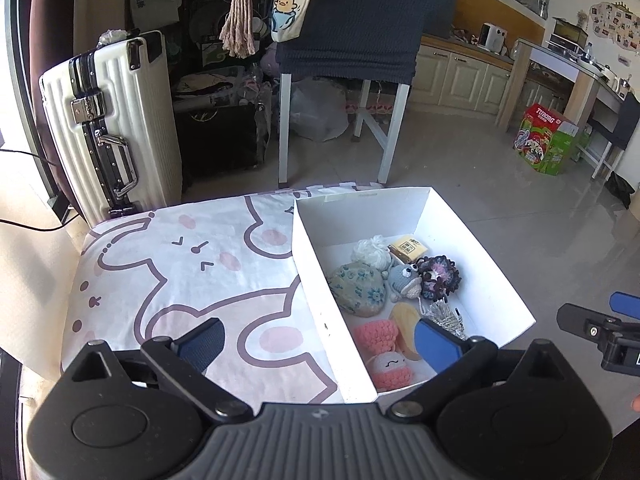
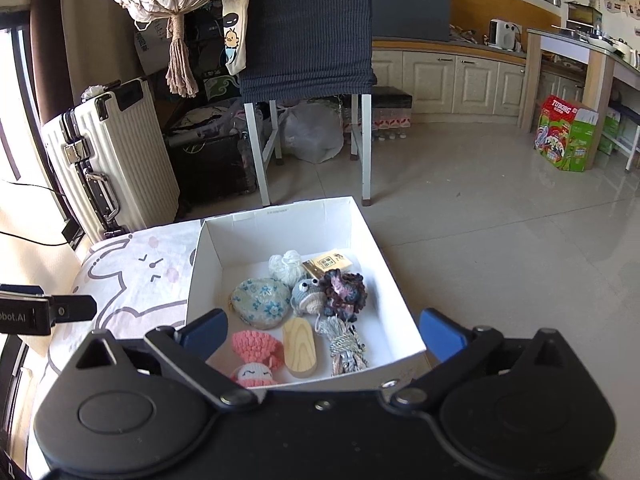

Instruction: Organize objects

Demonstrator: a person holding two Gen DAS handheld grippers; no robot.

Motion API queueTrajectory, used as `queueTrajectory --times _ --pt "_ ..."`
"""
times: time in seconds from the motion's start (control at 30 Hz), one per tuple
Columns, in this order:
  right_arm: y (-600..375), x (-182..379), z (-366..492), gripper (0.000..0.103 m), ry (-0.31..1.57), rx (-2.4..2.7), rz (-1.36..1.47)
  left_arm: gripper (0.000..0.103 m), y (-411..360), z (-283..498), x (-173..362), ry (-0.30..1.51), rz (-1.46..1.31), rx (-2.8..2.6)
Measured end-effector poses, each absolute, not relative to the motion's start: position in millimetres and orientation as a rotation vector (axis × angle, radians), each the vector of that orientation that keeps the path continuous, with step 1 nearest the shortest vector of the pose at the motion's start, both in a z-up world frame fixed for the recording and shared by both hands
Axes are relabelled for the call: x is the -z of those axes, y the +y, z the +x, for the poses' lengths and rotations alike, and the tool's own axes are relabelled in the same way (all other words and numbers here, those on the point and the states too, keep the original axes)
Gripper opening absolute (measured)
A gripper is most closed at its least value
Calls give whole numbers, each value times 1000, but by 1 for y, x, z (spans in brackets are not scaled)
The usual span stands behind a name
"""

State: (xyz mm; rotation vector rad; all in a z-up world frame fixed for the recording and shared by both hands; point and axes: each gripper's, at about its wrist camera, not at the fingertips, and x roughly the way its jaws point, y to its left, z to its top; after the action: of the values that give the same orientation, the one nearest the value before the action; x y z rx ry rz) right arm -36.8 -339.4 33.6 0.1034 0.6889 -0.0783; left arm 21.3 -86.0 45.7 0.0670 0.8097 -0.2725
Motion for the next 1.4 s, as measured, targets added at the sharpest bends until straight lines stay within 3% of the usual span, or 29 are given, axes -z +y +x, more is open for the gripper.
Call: queueTrajectory --times 1.4 --pt "-315 -20 -70 103 669 147 11 103 -76 -12 -25 803 94 259"
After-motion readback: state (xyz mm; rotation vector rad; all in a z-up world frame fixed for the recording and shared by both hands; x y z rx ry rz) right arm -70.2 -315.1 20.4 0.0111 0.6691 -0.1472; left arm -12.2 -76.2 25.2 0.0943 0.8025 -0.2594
